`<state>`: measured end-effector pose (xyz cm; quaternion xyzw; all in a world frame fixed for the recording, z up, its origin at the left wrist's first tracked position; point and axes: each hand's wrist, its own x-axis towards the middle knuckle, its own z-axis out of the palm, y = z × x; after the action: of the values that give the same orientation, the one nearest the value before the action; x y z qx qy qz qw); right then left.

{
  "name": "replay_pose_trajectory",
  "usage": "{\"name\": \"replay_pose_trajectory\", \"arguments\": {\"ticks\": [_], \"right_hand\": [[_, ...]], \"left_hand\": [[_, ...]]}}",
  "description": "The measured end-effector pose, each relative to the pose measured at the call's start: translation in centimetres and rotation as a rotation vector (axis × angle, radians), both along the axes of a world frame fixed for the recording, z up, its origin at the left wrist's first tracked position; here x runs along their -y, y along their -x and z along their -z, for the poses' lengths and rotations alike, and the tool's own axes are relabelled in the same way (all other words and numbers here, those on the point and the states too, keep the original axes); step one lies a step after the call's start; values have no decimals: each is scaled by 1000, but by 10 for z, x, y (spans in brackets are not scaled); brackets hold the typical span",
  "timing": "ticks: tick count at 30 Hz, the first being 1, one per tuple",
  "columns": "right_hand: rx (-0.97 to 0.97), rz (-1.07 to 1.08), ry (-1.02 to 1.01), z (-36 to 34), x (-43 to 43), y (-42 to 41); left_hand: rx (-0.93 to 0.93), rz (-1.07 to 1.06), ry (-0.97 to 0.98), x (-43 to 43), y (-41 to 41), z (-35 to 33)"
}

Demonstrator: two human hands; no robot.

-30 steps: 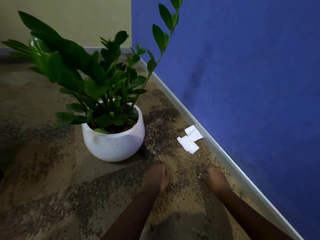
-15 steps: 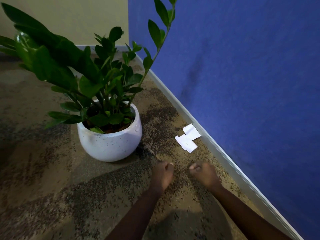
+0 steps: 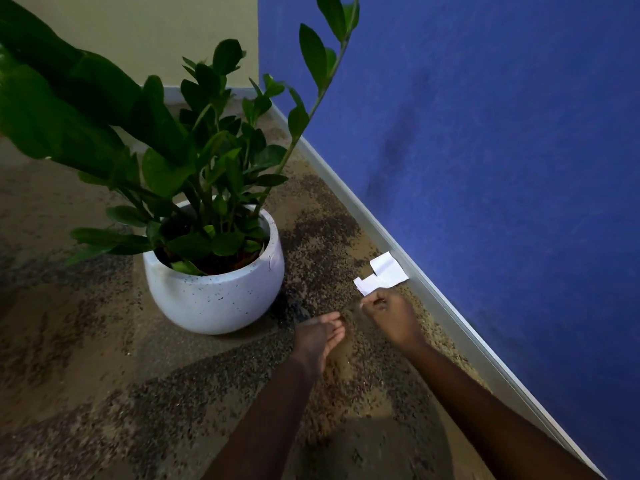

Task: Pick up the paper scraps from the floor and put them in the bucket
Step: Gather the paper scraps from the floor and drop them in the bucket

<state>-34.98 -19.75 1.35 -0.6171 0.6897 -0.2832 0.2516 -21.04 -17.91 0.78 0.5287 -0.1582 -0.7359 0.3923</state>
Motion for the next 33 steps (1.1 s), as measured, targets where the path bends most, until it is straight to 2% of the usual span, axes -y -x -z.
{"name": "replay_pose_trajectory", "arguments": {"ticks": [4,8,10,12,15,22,28,33], "right_hand": [[-227,35,-44,1,38,20],[-495,-52,-361,10,65,28],[-450,-67,-456,18,71,28],[-390,-71,-479,24,76,27],[-398,-83,-499,27,82,26],[-538,-83,-345,17,83,44],[-357,120,-314,19,74,41],[-199,179,-331,23,71,40]], "left_hand": [[45,-19,-5,5,-8,8],[77,-30,-8,4,-7,12],[48,-46,-1,4,-7,10],[37,-36,12,4,-7,9],[58,-16,26,2,-9,10],[117,-33,16,3,-14,16],[119,-17,22,0,-15,16],[131,1,10,-4,-18,14]]}}
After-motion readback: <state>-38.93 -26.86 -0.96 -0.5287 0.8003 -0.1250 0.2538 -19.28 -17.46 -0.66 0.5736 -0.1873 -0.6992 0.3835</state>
